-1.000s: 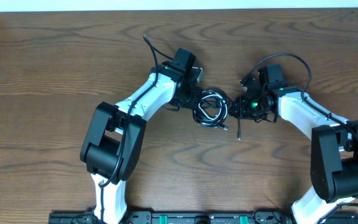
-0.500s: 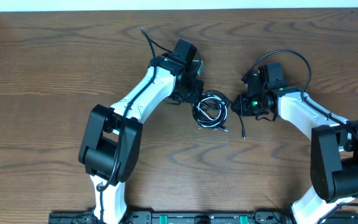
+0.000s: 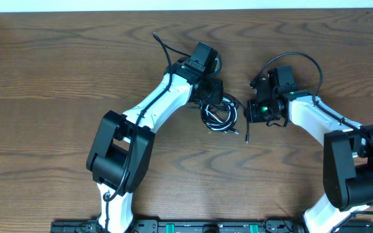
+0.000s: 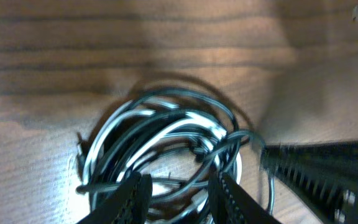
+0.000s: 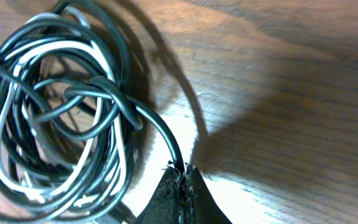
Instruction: Untangle cables
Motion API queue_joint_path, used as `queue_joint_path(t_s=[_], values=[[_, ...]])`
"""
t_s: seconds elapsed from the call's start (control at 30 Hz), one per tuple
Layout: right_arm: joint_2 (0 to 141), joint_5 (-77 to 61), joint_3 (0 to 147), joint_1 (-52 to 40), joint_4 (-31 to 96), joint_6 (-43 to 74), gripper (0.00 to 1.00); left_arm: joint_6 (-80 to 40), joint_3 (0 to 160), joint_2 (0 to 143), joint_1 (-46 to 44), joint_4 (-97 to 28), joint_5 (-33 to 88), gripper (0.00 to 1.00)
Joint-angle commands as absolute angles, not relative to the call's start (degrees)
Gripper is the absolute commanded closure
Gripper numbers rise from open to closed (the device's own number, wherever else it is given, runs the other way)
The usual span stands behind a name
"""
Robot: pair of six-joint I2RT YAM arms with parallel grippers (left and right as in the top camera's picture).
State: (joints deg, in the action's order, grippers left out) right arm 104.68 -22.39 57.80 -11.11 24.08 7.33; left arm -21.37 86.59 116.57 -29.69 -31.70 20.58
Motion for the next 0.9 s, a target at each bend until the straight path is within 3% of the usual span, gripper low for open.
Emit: queue_joint_path(t_s=[0.0,0.33,0.4,0.5,0.63,0.87], values=[[104.95,-27.83,58.33,-11.35,24.27,4.86,0.99,-25.87,84.82,116.14,-29.71,-28.88,15.94,0.64],[104.95,-30.83,58.33,-11.35,24.29,0.47,0.99,-27.57,84.82,121.93,-29.82,-25.26,11.99,0.66],[104.95,-33.63,58.33,-11.35,24.25,-1.58,0.99,-27.53,84.82,123.31,-29.82,-25.36,12.84,0.71],[104.95,-35.14,58.33,-11.35,23.99,-3.18,0.99,-27.53,84.82,124.51,-29.80,-25.39,12.99,0.71],[104.95,-35.18,58.33,-11.35,24.05,-4.86,0.99,-27.53,84.82,124.68,-29.82,-25.36,13.58,0.92],[104.95,-43.99,58.33,-11.35,23.77,-10.24,0.99,-22.28,84.82,124.68,-29.56,-27.18,22.20,0.93]])
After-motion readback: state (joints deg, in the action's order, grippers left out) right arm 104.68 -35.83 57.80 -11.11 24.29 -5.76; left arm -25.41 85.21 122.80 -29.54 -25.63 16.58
